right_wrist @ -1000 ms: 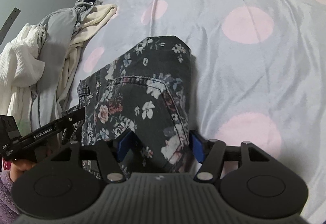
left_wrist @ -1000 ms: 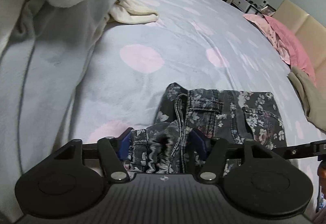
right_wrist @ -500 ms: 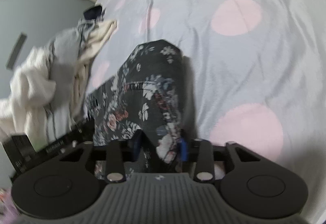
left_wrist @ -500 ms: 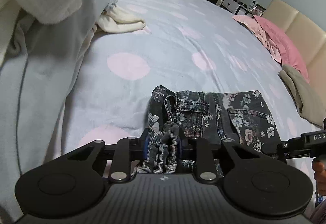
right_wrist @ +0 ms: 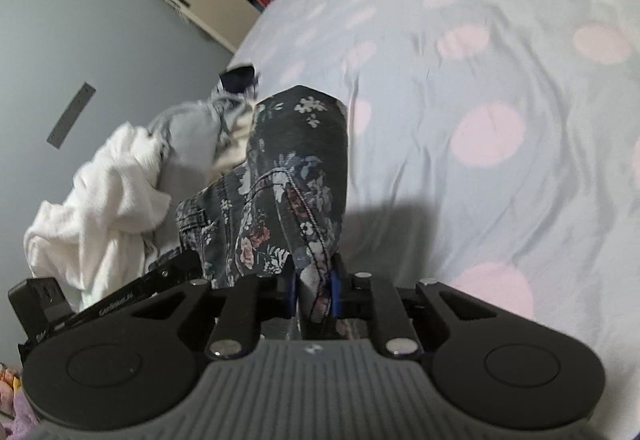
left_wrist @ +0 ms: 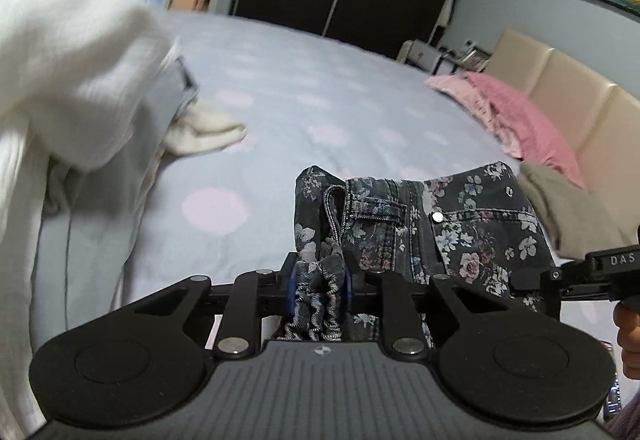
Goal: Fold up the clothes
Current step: 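Lift and carry the folded jeans with both grippers onto the olive blanket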
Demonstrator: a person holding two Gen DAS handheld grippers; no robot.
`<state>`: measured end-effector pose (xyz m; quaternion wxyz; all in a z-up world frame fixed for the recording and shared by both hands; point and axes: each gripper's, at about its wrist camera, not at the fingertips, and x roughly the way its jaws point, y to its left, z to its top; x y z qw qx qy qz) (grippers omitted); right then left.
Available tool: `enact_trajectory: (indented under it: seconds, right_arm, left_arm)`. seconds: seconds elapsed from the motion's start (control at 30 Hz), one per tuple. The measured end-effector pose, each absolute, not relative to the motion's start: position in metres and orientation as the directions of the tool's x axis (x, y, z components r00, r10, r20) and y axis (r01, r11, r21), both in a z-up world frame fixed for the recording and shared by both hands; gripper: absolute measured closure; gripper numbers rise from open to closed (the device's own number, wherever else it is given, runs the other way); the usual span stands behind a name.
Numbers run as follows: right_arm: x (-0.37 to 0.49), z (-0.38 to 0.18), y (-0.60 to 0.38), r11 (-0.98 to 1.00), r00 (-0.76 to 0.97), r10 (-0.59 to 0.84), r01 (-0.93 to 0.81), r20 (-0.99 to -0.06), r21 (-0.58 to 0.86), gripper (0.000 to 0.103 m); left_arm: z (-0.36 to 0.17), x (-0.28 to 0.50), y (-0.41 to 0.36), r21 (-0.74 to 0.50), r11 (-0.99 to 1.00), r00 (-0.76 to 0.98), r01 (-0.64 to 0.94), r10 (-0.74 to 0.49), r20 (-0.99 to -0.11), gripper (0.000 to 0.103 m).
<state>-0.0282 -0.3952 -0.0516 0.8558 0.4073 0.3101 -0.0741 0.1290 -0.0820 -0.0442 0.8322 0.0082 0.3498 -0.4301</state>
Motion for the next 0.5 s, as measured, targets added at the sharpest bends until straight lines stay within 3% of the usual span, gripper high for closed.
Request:
enact_trajectory:
  seconds: [0.5]
  right_arm:
    - [-0.165,0.043,-0.483,0.686,0.844,-0.058,0.421,-0.533,0.593,0.086]
  left_arm:
    - [0.021,0.056,-0.210,-0.375,0.376,0.175,0.847,-0.864,-0.471,0.085]
